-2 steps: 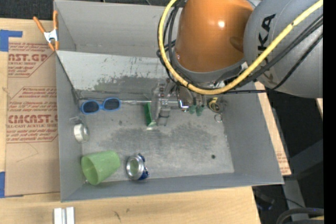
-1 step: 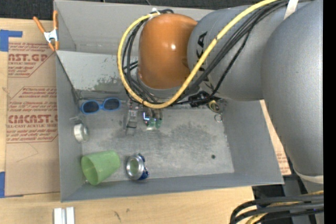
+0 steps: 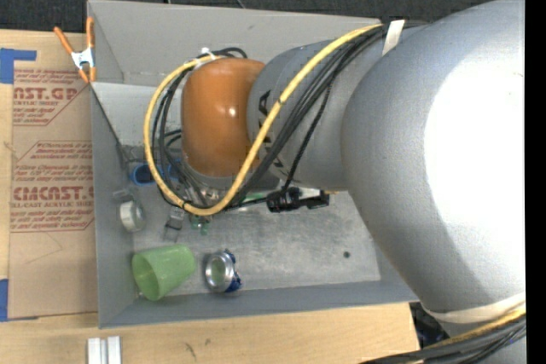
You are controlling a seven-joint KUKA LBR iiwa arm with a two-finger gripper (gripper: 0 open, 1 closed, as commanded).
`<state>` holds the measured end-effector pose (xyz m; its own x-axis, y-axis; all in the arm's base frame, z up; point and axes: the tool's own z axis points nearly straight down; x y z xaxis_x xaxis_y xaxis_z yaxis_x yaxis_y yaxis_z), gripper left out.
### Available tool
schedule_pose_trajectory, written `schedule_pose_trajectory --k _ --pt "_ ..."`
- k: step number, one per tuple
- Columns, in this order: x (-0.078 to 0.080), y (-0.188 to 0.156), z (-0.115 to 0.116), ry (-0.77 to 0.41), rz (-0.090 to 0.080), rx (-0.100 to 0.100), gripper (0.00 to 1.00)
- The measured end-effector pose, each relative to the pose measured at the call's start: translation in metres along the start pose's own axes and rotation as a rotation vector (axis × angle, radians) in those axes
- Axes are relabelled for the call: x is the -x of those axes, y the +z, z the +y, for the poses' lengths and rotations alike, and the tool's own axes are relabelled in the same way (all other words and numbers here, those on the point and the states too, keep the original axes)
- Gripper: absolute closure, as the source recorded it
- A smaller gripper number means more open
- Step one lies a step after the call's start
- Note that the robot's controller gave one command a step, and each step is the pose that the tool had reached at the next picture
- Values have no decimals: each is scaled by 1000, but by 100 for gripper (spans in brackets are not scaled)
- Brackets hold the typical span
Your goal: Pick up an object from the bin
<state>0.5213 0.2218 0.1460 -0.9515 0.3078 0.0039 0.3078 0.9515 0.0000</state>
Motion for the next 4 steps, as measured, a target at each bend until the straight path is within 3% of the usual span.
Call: schedule_pose_trajectory --k 1,2,3,4 --pt "2 -1 -1 2 -3 0 0" --pt "-16 63 -31 -201 3 -5 0" --pt "-4 62 -119 -89 -2 -4 0" --pt "-5 61 -114 -96 -4 1 100"
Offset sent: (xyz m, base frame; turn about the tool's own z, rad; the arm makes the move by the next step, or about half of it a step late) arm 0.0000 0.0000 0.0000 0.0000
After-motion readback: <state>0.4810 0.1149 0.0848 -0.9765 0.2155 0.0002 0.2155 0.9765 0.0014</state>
